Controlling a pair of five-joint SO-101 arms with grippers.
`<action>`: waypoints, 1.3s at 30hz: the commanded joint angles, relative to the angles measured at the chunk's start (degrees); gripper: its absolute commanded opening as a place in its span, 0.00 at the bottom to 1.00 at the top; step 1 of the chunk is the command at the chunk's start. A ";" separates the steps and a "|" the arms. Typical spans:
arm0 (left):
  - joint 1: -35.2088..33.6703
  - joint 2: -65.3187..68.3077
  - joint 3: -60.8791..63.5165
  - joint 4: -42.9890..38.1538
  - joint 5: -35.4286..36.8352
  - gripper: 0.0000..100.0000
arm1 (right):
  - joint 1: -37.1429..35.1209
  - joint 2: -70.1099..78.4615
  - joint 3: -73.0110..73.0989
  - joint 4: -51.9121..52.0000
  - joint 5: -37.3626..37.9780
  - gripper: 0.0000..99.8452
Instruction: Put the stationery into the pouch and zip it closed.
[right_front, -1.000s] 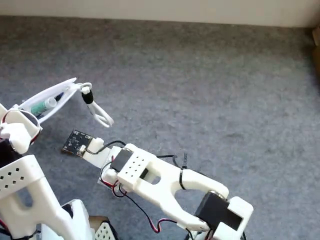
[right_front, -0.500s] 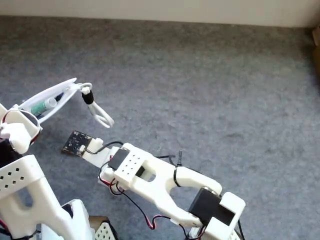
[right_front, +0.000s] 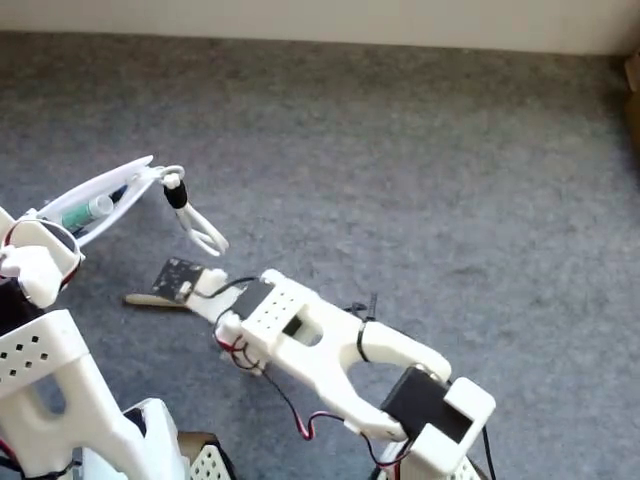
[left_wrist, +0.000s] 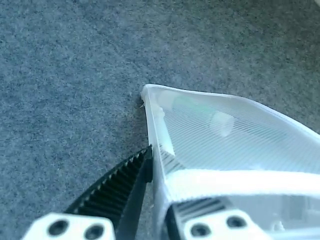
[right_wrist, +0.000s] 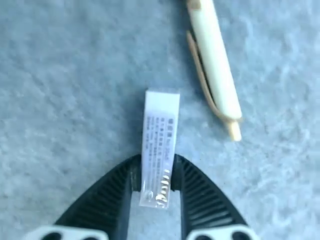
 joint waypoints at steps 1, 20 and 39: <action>-0.40 -1.71 -2.68 -1.41 0.26 0.01 | 5.93 -6.02 -1.45 3.65 3.16 0.03; -0.22 -1.71 -2.68 -1.49 0.26 0.01 | 22.55 7.08 -19.65 9.89 4.40 0.07; -0.22 -1.71 -2.24 -1.76 0.26 0.01 | 19.56 22.02 -37.67 16.31 -0.53 0.14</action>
